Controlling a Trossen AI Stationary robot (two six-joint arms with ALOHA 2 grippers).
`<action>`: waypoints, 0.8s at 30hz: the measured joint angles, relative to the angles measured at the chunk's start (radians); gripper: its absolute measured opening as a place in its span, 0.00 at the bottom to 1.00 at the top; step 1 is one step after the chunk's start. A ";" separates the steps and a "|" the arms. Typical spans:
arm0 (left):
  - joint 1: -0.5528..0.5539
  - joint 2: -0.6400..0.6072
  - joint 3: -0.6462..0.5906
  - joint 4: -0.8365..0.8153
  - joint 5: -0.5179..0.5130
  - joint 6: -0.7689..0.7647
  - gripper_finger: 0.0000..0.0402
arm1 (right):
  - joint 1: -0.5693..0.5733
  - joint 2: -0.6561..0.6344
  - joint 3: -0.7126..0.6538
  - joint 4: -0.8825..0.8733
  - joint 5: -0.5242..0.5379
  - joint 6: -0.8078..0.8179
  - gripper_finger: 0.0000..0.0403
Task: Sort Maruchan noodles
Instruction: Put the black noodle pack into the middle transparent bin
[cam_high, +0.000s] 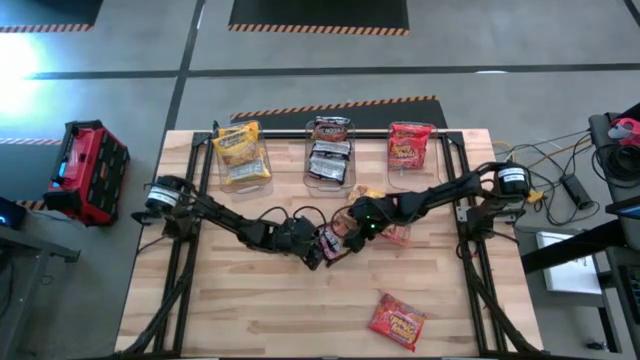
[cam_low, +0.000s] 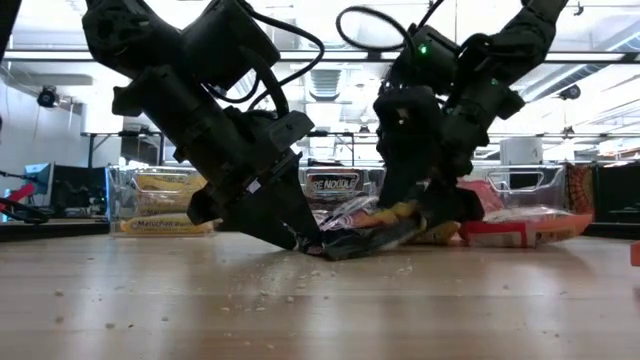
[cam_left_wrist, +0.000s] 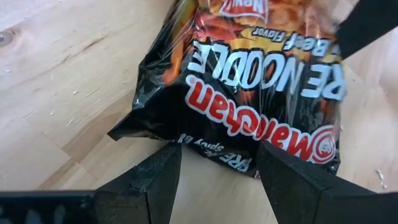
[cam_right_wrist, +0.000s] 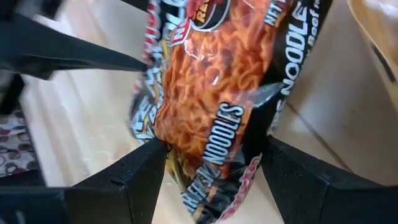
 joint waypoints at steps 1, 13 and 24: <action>0.001 0.000 0.000 0.001 -0.001 0.000 0.48 | 0.000 -0.004 0.000 0.008 0.000 -0.002 0.61; 0.002 0.001 -0.001 0.027 -0.021 0.000 0.48 | 0.002 0.003 0.000 0.075 -0.007 -0.052 0.55; 0.003 -0.015 -0.001 0.026 -0.020 0.010 0.48 | 0.002 -0.001 0.002 0.082 -0.041 -0.083 0.36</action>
